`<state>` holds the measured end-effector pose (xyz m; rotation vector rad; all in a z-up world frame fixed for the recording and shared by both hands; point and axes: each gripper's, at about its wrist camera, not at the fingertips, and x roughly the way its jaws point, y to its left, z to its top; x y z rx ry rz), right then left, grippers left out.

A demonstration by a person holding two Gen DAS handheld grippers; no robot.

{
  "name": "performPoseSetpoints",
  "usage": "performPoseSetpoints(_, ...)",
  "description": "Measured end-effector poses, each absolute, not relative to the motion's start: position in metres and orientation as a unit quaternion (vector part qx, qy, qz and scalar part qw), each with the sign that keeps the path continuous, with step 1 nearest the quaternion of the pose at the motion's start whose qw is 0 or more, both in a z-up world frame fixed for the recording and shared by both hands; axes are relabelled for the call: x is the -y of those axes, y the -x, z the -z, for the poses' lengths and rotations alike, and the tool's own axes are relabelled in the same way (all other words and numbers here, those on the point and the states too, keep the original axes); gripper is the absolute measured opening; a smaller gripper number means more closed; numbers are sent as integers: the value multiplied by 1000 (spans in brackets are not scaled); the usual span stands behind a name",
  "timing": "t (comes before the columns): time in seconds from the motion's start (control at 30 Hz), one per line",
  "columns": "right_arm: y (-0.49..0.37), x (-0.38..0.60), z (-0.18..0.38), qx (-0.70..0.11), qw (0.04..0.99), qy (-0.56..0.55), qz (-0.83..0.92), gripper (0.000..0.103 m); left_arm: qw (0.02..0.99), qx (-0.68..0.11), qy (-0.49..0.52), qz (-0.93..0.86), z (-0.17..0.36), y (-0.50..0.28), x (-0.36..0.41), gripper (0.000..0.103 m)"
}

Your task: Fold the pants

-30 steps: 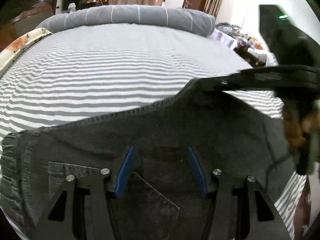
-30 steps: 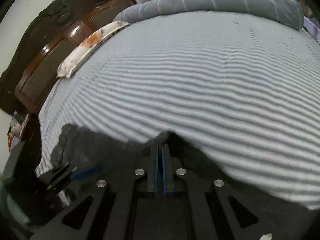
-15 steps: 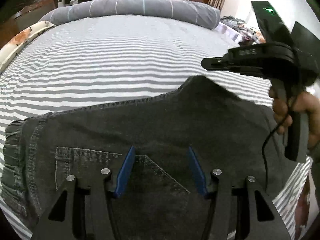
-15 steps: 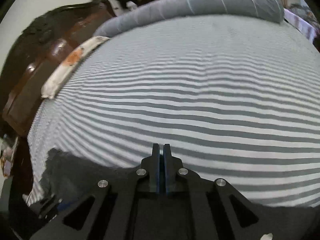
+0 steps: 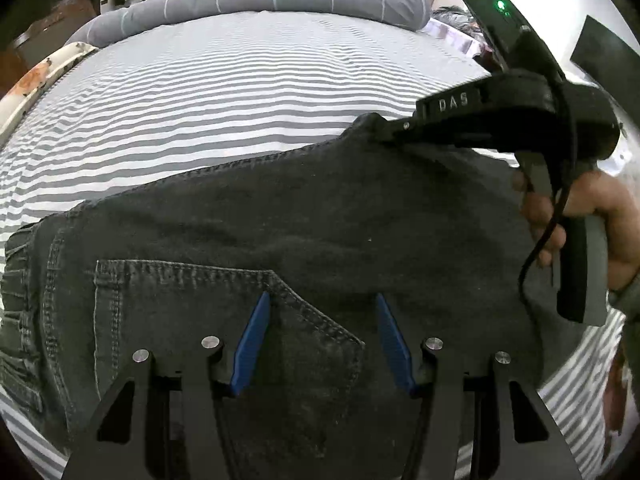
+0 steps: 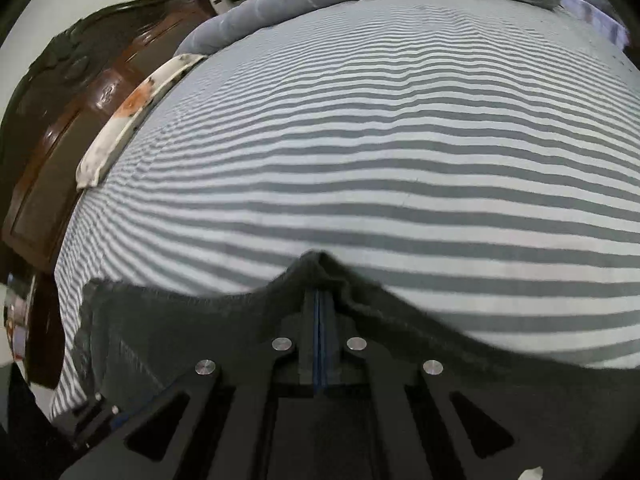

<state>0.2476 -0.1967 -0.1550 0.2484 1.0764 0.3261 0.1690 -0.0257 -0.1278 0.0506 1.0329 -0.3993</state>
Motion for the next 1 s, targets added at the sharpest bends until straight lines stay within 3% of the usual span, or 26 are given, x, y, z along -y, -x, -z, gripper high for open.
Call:
performPoseSetpoints(0.1,-247,200,152,-508,838,-131,-152,1,851,-492,-34,182,128,-173,31,57)
performPoseSetpoints(0.17,-242,204,146,-504,838,-145,-153,7,849,-495,-37,180,127,-174,33,57)
performPoseSetpoints(0.3,-205,236,115,-465,854,-184,-146,34,843,-506,-29,179,120,-174,33,58)
performPoseSetpoints(0.57,-87,369,85,-422,872,-245,-47,36,840,-497,-12,218,95,-148,65,62)
performPoseSetpoints(1.0,55,612,118,-381,842,-357,135,39,807,-535,-14,249,100,-124,154,62)
